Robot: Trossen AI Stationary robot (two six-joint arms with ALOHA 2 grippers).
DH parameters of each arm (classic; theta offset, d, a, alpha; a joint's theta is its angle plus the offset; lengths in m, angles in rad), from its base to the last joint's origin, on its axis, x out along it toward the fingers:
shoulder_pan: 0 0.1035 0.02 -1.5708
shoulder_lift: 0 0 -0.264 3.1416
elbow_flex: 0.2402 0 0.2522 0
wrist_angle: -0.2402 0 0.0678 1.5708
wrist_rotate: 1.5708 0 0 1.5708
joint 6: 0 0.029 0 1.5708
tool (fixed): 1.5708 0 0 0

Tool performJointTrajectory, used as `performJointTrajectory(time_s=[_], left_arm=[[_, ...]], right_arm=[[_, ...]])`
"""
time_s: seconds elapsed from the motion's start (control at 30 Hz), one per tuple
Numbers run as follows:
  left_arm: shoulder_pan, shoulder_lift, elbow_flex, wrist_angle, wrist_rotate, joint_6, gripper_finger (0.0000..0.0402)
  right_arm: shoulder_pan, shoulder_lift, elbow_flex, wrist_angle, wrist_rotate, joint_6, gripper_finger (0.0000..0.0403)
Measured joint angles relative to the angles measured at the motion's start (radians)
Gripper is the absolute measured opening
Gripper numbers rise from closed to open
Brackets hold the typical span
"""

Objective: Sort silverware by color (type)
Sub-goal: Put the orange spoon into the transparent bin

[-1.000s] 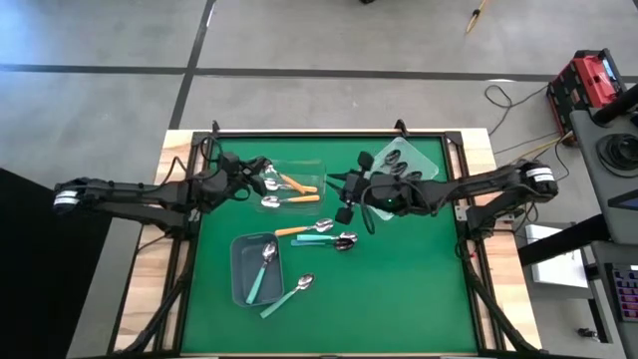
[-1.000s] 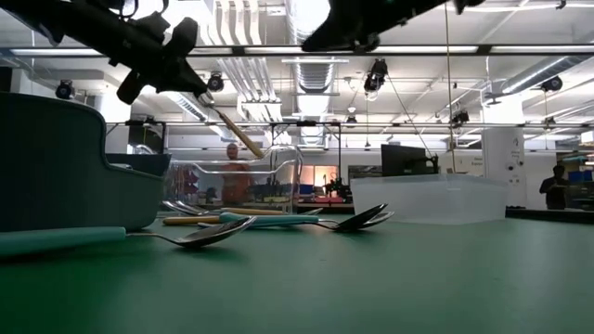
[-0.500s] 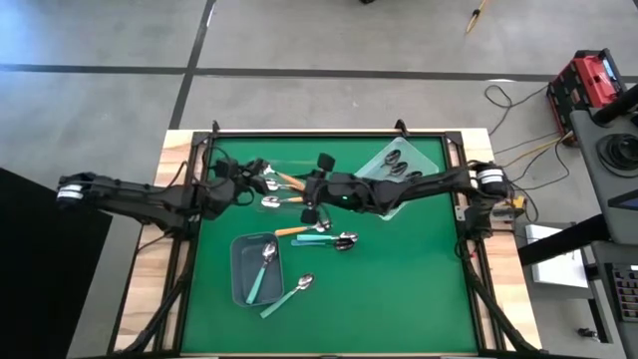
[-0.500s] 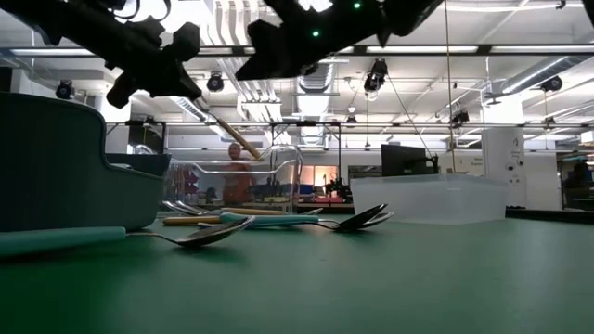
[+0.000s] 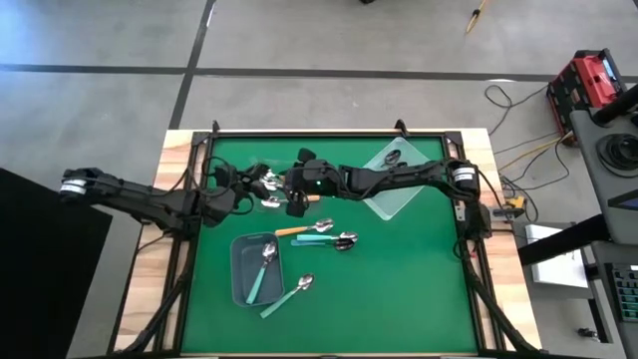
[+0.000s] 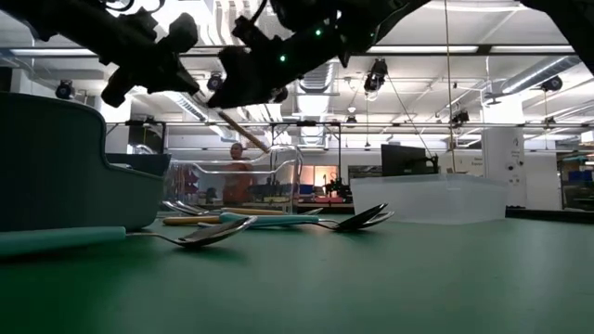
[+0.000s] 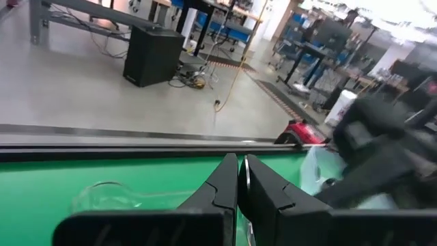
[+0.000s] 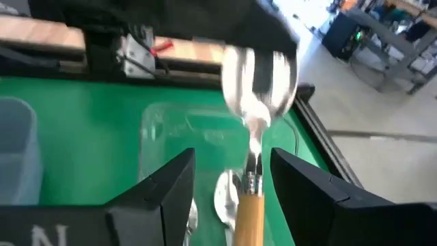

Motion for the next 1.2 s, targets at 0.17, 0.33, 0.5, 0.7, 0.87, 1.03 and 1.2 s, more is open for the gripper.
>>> performJointTrajectory(time_s=[0.17, 0.33, 0.5, 0.7, 0.87, 1.03, 1.2], left_arm=[[-0.01, -0.006, 0.0, 0.008, 0.001, 0.006, 0.0], [-0.016, -0.011, 0.0, 0.008, 0.005, 0.02, 0.0], [-0.015, -0.011, 0.0, 0.016, 0.003, 0.023, 0.0], [-0.016, -0.01, 0.0, 0.056, 0.009, 0.058, 0.0], [-0.017, -0.011, 0.0, 0.061, 0.014, 0.059, 0.0008], [-0.017, -0.011, 0.0, 0.064, 0.016, 0.059, 0.003], [-0.017, -0.014, 0.0, 0.064, 0.016, 0.087, 0.0065]], right_arm=[[-0.015, 0.024, 0.013, 0.005, -0.008, 0.007, 0.0183], [-0.026, 0.027, 0.013, 0.006, -0.011, 0.008, 0.017], [-0.03, 0.027, 0.013, 0.01, -0.012, 0.007, 0.0129], [-0.031, 0.027, 0.012, 0.007, -0.019, 0.002, 0.0068], [-0.032, 0.027, 0.012, 0.007, -0.018, -0.011, 0.0037], [-0.033, 0.027, 0.011, 0.004, -0.024, -0.023, 0.0037], [-0.039, 0.028, 0.011, -0.001, -0.041, -0.02, 0.0037]])
